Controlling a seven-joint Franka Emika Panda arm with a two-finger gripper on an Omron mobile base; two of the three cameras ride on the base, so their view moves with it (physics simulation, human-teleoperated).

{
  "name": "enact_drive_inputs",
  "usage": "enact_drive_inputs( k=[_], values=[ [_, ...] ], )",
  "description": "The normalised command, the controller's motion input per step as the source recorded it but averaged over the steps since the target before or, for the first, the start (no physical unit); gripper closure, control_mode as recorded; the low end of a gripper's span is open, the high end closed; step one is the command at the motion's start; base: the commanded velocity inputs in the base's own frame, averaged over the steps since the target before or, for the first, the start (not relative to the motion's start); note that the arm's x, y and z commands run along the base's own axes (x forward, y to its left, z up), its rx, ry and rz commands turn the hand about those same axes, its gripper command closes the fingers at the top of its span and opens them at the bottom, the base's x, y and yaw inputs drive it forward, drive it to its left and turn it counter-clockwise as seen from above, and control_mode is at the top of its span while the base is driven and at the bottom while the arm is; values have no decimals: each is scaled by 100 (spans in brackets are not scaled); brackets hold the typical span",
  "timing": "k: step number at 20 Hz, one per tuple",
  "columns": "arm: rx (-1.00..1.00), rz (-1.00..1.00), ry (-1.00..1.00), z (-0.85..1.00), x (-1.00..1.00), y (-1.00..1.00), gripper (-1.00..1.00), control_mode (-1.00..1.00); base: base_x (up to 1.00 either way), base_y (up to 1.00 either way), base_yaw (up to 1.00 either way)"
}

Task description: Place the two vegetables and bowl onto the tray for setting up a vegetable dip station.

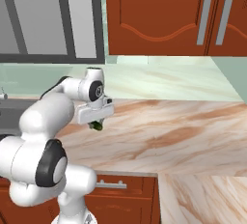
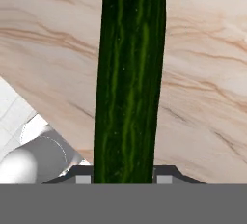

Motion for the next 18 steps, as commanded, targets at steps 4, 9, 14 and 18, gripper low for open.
enact_drive_inputs(
  k=[4, 9, 14, 18],
  values=[
    [8, 3, 0, 15, -45, 13, 100, -100, 0, 0, 0],
    [10, 4, -2, 19, -36, 9, 100, -100, 0, 0, 0],
    [12, 6, 0, 22, -21, 11, 100, -100, 0, 0, 0],
    [3, 7, 1, 18, -10, 12, 100, -100, 0, 0, 0]
  ],
)
